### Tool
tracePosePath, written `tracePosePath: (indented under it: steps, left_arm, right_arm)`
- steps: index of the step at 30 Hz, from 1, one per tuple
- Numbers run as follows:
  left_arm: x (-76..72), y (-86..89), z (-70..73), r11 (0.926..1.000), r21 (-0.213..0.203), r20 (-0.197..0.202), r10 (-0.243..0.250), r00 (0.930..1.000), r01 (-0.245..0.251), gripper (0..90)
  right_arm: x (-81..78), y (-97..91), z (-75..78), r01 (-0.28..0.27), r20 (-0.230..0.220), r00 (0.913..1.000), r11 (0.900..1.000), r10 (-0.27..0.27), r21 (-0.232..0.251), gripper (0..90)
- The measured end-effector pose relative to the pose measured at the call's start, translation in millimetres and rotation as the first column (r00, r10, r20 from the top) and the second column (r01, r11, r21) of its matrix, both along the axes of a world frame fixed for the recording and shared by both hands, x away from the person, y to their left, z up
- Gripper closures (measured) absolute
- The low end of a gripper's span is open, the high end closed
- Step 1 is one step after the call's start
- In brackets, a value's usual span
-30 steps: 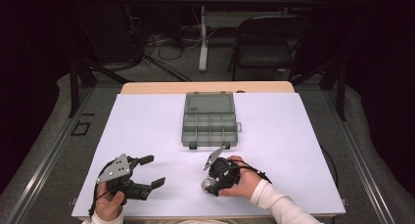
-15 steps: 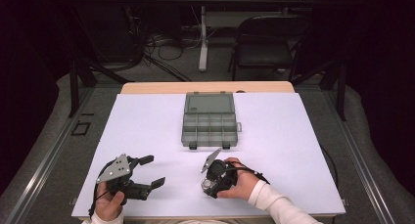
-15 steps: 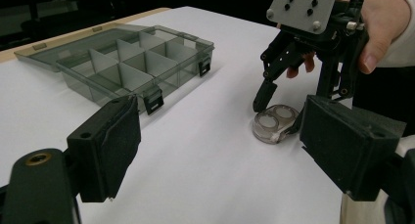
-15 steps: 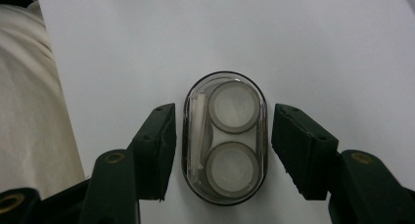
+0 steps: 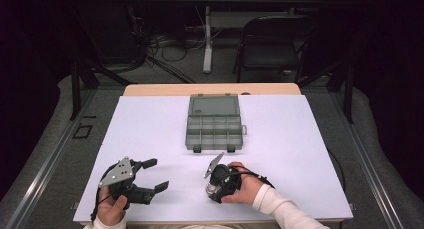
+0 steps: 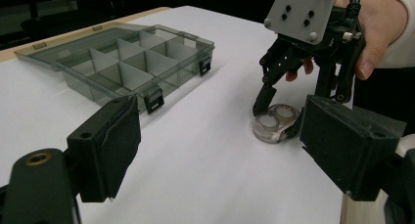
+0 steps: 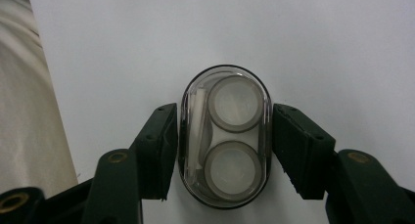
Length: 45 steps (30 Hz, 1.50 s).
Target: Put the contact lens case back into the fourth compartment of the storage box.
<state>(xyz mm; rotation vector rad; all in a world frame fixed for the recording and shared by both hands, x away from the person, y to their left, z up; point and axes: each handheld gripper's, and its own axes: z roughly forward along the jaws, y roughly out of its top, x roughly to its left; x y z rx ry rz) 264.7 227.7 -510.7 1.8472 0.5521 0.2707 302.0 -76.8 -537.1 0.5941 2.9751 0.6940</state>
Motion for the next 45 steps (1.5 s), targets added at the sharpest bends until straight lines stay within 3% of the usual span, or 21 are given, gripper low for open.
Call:
tracePosePath:
  steps: [27,45]
  left_arm:
    - [0.8,0.1,-0.3,1.0,0.001,-0.003,0.004,1.0,-0.004,16.0]
    - [0.8,0.4,-0.2,1.0,0.005,-0.005,0.008,1.0,-0.008,16.0]
  right_arm:
    - [-0.3,0.9,1.7,0.0,0.009,1.0,0.9999,0.001,-0.014,48.7]
    - [0.7,0.5,10.1,0.043,0.017,0.9989,0.9987,-0.043,-0.028,48.8]
